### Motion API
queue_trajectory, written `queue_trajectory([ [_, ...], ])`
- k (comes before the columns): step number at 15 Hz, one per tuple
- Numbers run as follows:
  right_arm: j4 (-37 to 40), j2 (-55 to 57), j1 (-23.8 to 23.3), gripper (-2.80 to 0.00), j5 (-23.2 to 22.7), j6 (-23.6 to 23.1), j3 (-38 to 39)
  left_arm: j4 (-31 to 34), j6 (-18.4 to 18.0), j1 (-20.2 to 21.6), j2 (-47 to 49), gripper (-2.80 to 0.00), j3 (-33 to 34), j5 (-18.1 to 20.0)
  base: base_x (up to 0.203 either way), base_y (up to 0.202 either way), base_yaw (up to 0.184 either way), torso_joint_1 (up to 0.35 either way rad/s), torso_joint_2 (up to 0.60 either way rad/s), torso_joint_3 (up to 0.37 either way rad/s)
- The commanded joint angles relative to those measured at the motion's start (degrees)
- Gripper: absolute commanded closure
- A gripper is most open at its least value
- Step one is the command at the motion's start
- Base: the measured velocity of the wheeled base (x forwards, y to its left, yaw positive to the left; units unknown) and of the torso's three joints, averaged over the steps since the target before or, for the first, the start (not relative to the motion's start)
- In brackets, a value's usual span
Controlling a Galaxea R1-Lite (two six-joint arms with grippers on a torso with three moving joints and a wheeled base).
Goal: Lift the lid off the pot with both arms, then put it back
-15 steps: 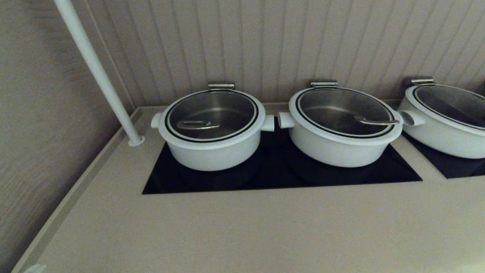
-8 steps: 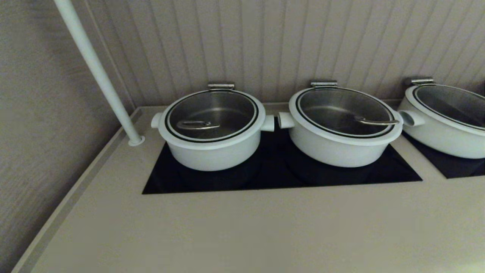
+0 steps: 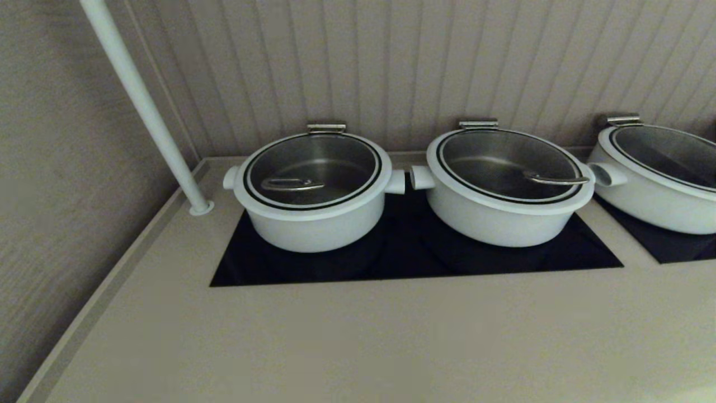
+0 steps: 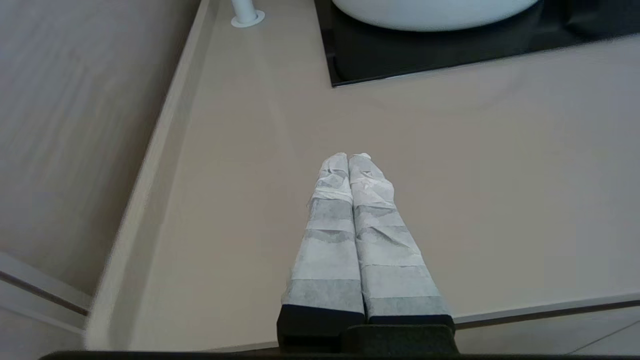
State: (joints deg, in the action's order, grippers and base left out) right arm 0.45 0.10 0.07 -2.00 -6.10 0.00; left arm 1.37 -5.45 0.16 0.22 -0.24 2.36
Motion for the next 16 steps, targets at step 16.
queue_trajectory([
  [16,-0.01,0.08,0.01,0.0,0.28,0.16,0.0,-0.05,1.4,0.04,-0.13,0.0,0.06,-0.17,0.0,0.0,0.0,0.0,0.0,0.0],
])
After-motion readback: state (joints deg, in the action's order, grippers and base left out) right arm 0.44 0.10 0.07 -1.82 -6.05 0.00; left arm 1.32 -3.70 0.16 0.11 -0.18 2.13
